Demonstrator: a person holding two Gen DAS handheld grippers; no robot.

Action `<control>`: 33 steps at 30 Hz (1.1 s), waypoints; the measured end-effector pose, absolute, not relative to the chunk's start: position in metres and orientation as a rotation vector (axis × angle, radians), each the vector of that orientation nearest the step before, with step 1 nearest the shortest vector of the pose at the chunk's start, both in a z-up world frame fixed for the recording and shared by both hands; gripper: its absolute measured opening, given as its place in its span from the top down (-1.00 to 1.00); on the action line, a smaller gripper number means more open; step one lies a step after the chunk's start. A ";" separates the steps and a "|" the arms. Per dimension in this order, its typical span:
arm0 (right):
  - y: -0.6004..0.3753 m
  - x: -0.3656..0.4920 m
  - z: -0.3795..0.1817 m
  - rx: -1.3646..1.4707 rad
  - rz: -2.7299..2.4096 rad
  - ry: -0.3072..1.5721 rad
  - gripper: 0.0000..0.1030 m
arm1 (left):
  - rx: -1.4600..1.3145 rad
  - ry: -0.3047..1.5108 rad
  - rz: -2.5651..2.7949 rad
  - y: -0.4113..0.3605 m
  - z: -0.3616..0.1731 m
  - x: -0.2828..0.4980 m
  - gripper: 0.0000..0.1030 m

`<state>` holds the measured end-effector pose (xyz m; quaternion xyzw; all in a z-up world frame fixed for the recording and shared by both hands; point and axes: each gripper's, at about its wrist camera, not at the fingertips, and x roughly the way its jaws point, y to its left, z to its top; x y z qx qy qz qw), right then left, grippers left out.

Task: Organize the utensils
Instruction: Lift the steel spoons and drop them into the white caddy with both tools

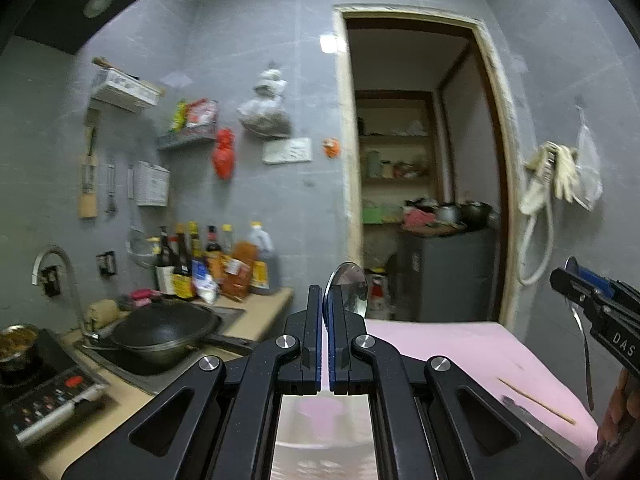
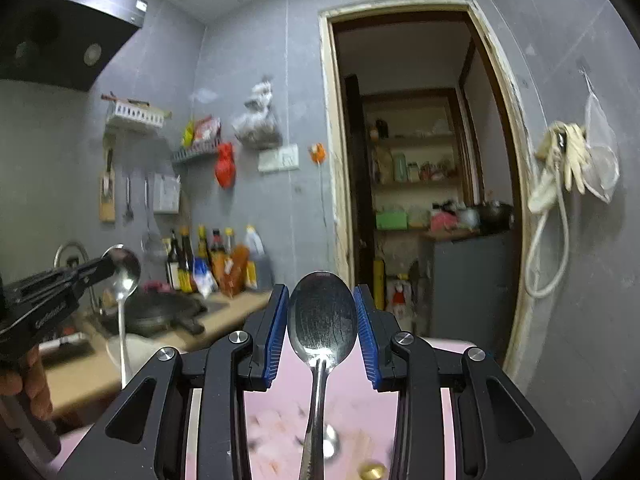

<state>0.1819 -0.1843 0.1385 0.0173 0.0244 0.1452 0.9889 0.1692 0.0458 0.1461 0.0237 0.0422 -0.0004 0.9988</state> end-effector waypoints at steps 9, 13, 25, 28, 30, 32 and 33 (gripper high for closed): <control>-0.123 0.219 0.164 0.147 0.450 -0.043 0.41 | 0.041 0.026 0.172 0.112 0.161 0.182 0.99; -0.100 0.241 0.161 0.187 0.503 -0.041 0.41 | 0.045 0.037 0.232 0.134 0.149 0.198 0.99; -0.068 0.266 0.122 0.119 0.531 -0.037 0.40 | 0.019 0.098 0.249 0.142 0.091 0.238 0.99; -0.065 0.270 0.108 0.098 0.535 -0.009 0.40 | 0.024 0.100 0.248 0.139 0.083 0.240 0.99; -0.063 0.274 0.101 0.093 0.541 0.015 0.40 | 0.014 0.116 0.234 0.139 0.079 0.241 0.99; -0.063 0.277 0.093 0.093 0.552 0.051 0.40 | -0.013 0.148 0.192 0.141 0.075 0.241 0.99; -0.063 0.278 0.090 0.092 0.559 0.064 0.40 | -0.026 0.156 0.174 0.141 0.073 0.240 0.98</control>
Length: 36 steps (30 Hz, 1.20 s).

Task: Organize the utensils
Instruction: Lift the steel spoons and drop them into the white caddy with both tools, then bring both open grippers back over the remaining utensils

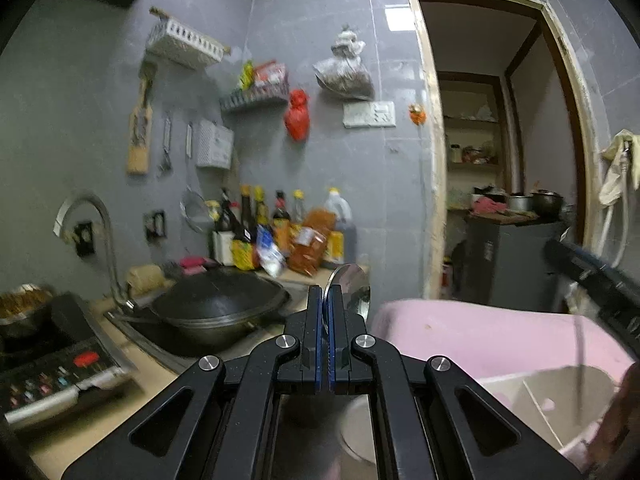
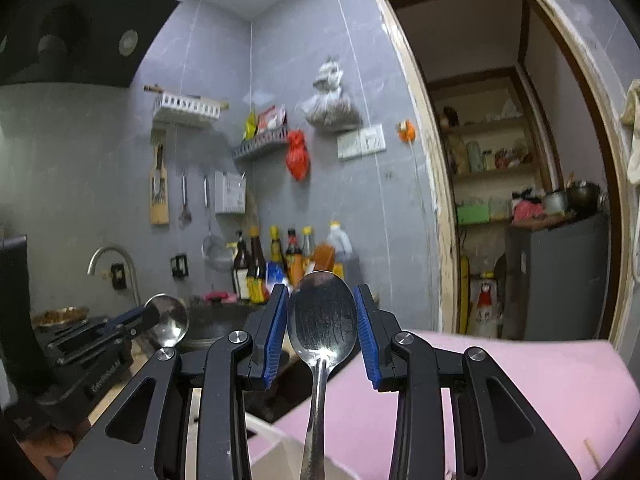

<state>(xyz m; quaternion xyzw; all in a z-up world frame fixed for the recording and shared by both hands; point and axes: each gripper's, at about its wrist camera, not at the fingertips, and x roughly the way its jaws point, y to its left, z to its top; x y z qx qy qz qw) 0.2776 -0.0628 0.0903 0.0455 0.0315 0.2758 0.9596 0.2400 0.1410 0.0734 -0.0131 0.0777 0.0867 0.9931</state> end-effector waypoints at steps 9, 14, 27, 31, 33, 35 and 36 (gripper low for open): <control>-0.067 0.273 0.070 0.050 0.582 0.183 0.36 | -0.120 0.229 -0.020 0.145 0.071 0.228 0.91; -0.069 0.267 0.067 0.031 0.571 0.223 0.12 | -0.164 0.262 -0.118 0.145 0.074 0.221 0.67; -0.127 0.220 0.107 0.033 0.393 0.094 -1.00 | -0.258 0.191 -0.138 0.128 0.110 0.189 -0.72; -0.152 0.203 0.114 -0.020 0.287 0.051 -1.00 | -0.236 0.163 -0.098 0.106 0.116 0.179 -0.87; -0.165 0.192 0.116 -0.066 0.225 0.025 -1.00 | -0.196 0.156 -0.082 0.092 0.117 0.175 -0.88; -0.177 0.184 0.115 -0.111 0.182 0.007 -1.00 | -0.141 0.156 -0.086 0.073 0.116 0.169 -0.88; -0.183 0.180 0.114 -0.133 0.158 0.002 -1.00 | -0.121 0.158 -0.091 0.065 0.114 0.167 -0.88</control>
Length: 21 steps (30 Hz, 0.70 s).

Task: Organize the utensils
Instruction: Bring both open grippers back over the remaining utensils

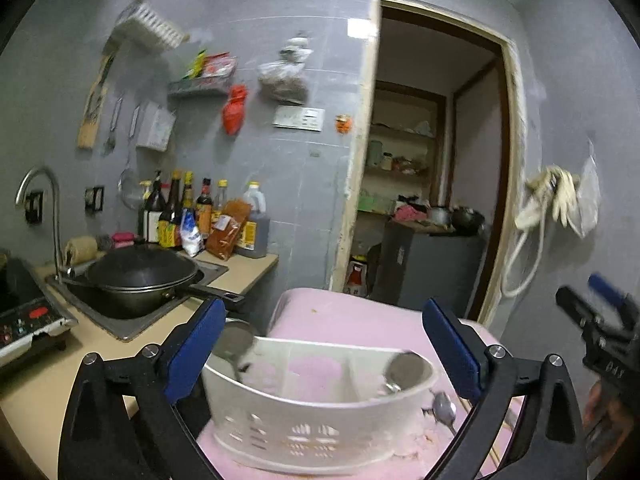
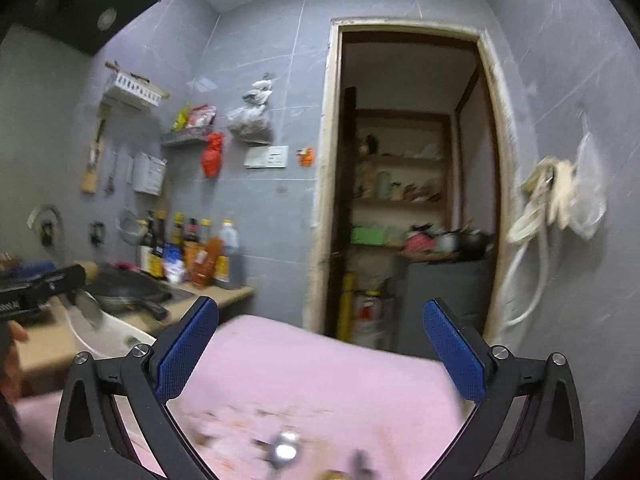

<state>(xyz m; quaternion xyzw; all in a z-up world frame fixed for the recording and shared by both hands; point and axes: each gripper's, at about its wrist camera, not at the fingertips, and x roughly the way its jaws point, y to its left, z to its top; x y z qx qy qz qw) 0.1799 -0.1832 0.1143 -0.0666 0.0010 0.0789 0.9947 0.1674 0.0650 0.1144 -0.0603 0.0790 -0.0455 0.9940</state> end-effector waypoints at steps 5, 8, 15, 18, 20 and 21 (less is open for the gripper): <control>-0.214 0.163 0.107 -0.190 0.103 0.000 -1.00 | -0.034 0.187 -0.136 0.024 0.099 0.165 -0.88; -0.232 0.158 0.100 -0.199 0.083 0.021 -1.00 | 0.009 0.216 -0.161 0.004 0.086 0.167 -0.88; -0.271 0.162 0.075 -0.180 0.061 0.138 -1.00 | 0.076 0.325 -0.234 -0.038 0.060 0.182 -0.88; -0.281 0.169 0.061 -0.196 0.064 0.206 -1.00 | 0.105 0.362 -0.256 -0.053 0.050 0.187 -0.88; -0.286 0.173 0.053 -0.205 0.061 0.248 -1.00 | 0.137 0.387 -0.262 -0.065 0.044 0.192 -0.88; -0.290 0.176 0.049 -0.205 0.057 0.272 -1.00 | 0.152 0.404 -0.264 -0.071 0.040 0.194 -0.88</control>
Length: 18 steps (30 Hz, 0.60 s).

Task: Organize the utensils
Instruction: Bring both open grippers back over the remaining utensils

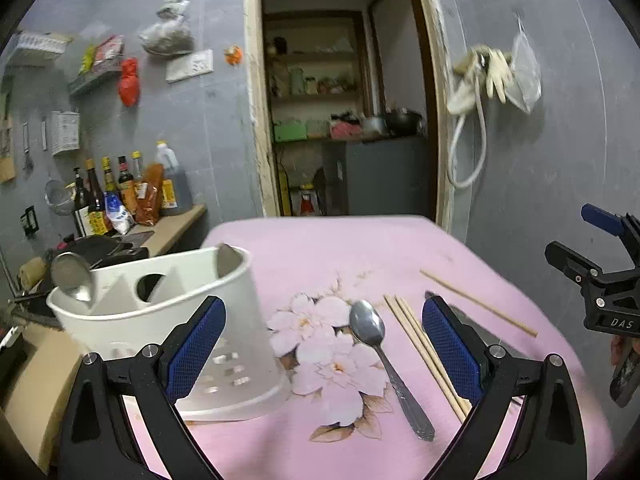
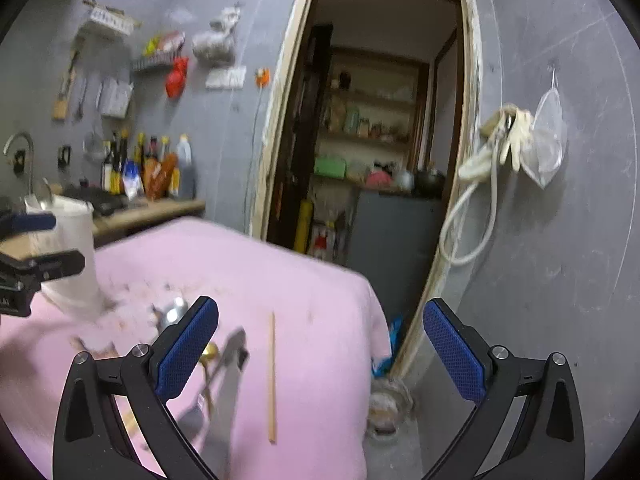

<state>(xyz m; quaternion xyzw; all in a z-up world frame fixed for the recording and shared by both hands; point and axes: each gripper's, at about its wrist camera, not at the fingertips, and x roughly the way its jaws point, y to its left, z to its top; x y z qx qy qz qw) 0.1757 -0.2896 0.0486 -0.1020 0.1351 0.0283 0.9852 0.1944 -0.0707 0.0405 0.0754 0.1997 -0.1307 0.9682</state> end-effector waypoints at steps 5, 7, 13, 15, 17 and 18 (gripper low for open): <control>-0.305 0.189 0.035 -0.143 0.074 0.385 -1.00 | 0.190 0.507 -0.274 -0.089 0.025 0.218 -0.87; -0.311 0.196 0.030 -0.100 0.096 0.448 -1.00 | 0.197 0.543 -0.279 -0.093 0.019 0.227 -0.86; -0.318 0.215 0.016 -0.072 0.131 0.579 -0.66 | 0.215 0.665 -0.309 -0.105 0.003 0.254 -0.14; -0.319 0.220 0.011 -0.064 0.151 0.607 -0.53 | 0.198 0.714 -0.314 -0.108 -0.004 0.265 0.08; -0.320 0.224 0.007 -0.045 0.182 0.631 -0.28 | 0.174 0.755 -0.317 -0.106 -0.010 0.276 0.28; -0.320 0.226 0.006 -0.042 0.190 0.639 -0.16 | 0.162 0.771 -0.314 -0.104 -0.013 0.282 0.31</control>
